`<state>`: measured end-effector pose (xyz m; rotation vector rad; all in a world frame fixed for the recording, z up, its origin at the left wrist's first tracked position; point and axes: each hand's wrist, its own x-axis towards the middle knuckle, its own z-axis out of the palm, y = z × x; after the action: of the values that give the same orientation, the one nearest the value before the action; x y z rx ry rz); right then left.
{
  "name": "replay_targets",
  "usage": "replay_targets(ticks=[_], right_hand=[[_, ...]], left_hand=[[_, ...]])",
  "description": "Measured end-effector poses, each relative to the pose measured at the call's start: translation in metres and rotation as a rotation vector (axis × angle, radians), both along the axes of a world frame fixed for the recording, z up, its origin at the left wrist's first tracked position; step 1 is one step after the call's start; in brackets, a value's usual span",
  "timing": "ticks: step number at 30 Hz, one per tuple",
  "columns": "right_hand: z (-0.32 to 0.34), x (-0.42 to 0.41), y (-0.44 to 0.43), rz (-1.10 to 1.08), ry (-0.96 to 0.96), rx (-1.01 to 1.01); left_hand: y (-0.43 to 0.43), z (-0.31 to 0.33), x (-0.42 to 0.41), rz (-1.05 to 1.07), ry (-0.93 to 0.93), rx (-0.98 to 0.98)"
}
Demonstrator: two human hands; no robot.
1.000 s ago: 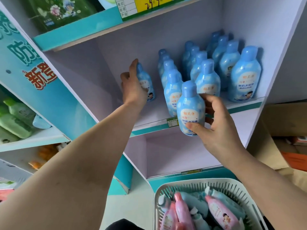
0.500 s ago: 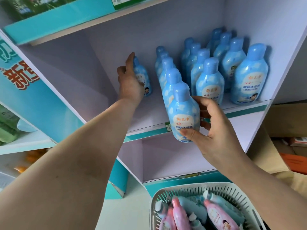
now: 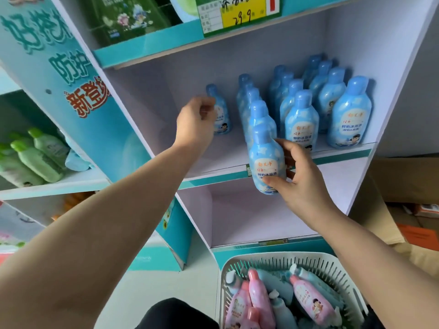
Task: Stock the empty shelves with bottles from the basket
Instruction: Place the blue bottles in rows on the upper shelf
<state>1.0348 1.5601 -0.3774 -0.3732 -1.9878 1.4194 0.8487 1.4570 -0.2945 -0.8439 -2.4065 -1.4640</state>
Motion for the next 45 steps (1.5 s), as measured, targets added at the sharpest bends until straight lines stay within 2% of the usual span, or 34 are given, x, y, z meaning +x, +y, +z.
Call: replay_targets(ticks=[4, 7, 13, 18, 21, 23, 30, 36, 40, 45], right_hand=[[0.005, -0.001, -0.014, 0.004, -0.019, 0.035], [0.014, -0.004, -0.028, 0.022, -0.023, 0.074], [0.038, -0.016, -0.031, 0.015, -0.076, 0.207], [0.035, -0.009, -0.014, -0.13, -0.267, 0.599], [0.024, -0.005, -0.004, -0.169, -0.443, 0.822], [0.018, -0.005, -0.001, -0.17, -0.465, 0.908], [0.011, -0.013, 0.001, -0.138, -0.373, 0.997], [0.009, -0.02, 0.002, -0.19, -0.306, 0.968], [0.007, -0.023, -0.001, -0.225, -0.289, 1.005], [0.005, -0.022, 0.0, -0.25, -0.289, 1.051]], left_hand=[[-0.029, 0.02, 0.053, -0.328, -0.2, -0.035], [-0.039, 0.023, 0.075, -0.409, -0.215, -0.116], [-0.041, 0.038, 0.073, -0.212, -0.049, -0.154], [-0.034, 0.045, 0.045, 0.04, 0.094, -0.241], [-0.026, 0.038, 0.033, 0.091, 0.133, -0.295], [-0.02, 0.032, 0.027, 0.105, 0.125, -0.315], [-0.014, 0.021, 0.015, 0.127, 0.077, -0.286], [-0.014, 0.009, 0.018, 0.139, 0.144, -0.474], [-0.01, -0.001, 0.017, 0.188, 0.23, -0.52], [-0.004, -0.003, -0.002, 0.274, 0.225, -0.562]])
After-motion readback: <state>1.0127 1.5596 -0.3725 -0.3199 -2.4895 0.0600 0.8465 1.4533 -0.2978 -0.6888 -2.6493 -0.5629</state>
